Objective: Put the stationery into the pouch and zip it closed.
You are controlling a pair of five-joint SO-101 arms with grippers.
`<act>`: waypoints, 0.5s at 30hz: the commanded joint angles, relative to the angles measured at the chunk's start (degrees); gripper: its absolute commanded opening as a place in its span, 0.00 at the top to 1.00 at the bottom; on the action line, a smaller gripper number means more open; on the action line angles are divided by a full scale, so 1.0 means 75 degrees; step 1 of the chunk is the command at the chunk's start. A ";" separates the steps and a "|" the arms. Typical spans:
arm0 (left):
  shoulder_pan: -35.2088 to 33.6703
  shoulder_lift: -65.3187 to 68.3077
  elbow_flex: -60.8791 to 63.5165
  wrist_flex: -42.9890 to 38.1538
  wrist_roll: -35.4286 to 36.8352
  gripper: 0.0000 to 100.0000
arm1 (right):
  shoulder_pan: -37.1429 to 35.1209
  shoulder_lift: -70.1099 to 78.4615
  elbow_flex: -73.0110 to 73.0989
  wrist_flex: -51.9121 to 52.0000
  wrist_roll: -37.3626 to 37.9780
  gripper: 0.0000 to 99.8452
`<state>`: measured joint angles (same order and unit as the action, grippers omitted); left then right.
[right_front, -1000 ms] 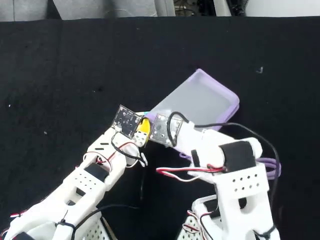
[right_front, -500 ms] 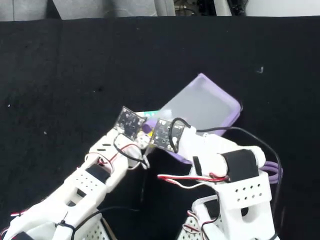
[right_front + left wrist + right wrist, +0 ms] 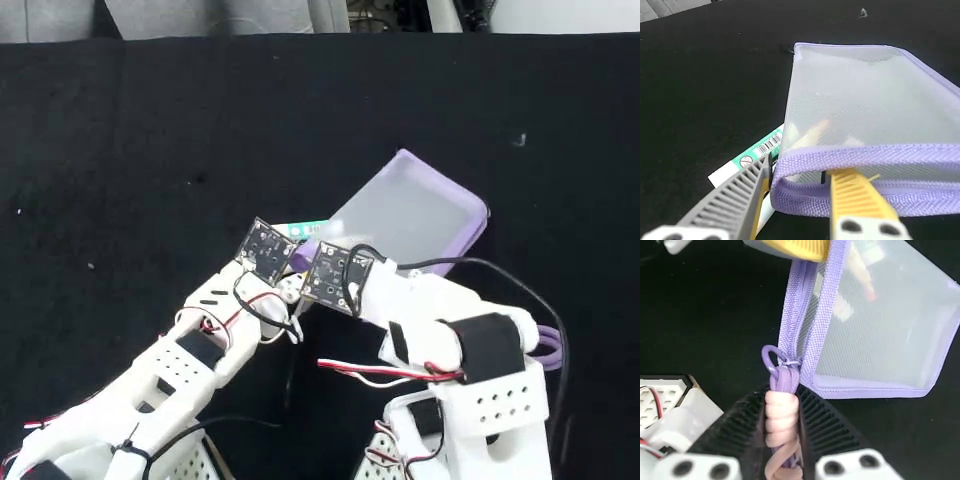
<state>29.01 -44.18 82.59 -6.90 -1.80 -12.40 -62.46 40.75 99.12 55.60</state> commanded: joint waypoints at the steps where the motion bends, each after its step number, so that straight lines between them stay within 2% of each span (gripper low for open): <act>1: 0.0088 0.0012 -0.0111 -0.0105 0.0035 0.81 | -0.0141 -0.0240 -0.0064 0.0293 -0.0059 0.99; 4: 0.0076 0.0012 -0.0111 -0.0105 0.0035 0.81 | -0.0211 -0.0498 -0.0088 0.0293 -0.0023 0.99; 8: 0.0076 0.0012 -0.0111 -0.0105 0.0035 0.81 | -0.0797 -0.0967 -0.0029 0.0293 -0.0082 0.99; 15: 0.0076 0.0012 -0.0100 -0.0105 0.0035 0.81 | -0.1723 -0.1295 -0.0041 0.0293 -0.0703 0.99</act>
<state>29.01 -44.18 82.59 -6.90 -1.80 -21.54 -70.81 40.75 99.12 52.70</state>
